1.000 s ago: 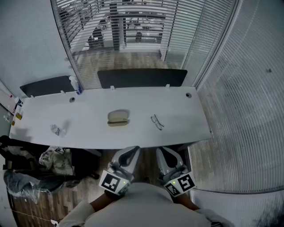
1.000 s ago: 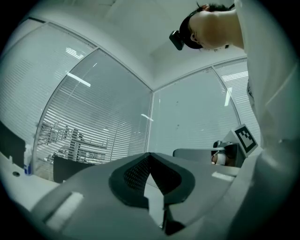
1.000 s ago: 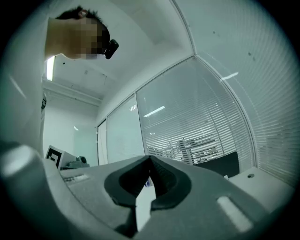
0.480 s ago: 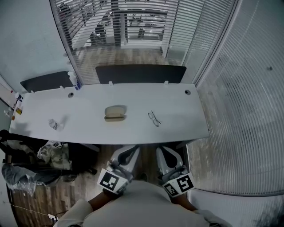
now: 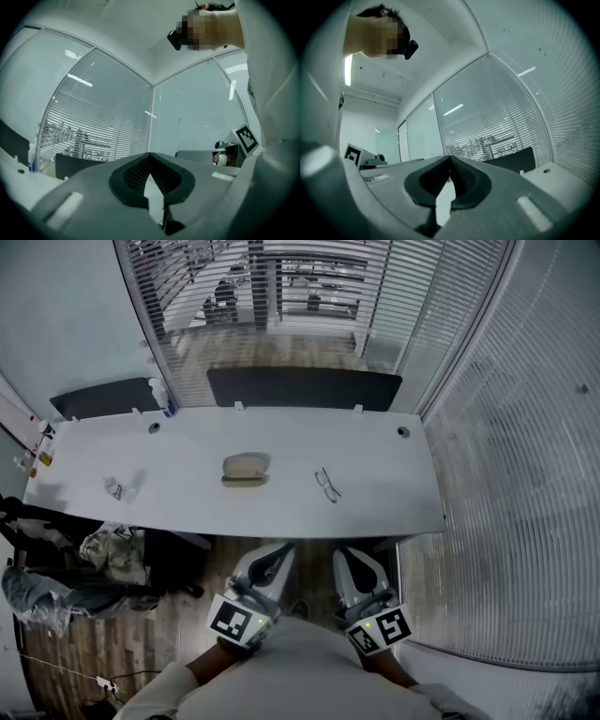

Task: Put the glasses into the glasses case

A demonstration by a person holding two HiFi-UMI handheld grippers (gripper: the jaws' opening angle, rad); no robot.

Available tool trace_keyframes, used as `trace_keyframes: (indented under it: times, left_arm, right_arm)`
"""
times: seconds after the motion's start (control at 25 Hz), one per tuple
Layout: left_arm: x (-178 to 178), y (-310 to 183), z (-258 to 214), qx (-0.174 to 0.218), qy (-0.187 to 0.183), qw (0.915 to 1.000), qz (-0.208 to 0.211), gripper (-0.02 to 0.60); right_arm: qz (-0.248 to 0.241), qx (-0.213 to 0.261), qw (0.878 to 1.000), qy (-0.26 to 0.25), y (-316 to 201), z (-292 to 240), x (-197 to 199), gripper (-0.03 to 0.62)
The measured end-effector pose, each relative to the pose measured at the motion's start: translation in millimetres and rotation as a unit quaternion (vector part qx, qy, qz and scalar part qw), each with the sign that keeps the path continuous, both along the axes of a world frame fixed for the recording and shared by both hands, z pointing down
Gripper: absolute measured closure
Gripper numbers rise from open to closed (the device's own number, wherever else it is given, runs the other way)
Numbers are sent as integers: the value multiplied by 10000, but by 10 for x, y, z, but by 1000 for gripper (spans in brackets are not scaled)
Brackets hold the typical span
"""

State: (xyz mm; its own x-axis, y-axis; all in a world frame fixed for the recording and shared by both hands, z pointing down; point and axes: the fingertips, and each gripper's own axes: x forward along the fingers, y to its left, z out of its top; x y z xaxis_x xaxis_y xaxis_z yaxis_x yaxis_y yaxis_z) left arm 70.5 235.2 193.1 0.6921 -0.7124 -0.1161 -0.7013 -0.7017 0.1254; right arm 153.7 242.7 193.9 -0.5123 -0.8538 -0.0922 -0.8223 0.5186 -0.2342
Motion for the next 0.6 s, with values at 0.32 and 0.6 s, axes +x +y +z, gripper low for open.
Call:
trace_keyframes:
  times: [0.32, 0.6]
  left_arm:
    - [-198, -442, 106, -57, -14, 9999, -95, 578]
    - [-410, -1085, 118, -96, 20, 9999, -46, 578]
  right_arm:
    - [-7, -53, 10000, 46, -405, 88, -132, 592]
    - [-19, -158, 9998, 124, -1039, 121, -361, 592]
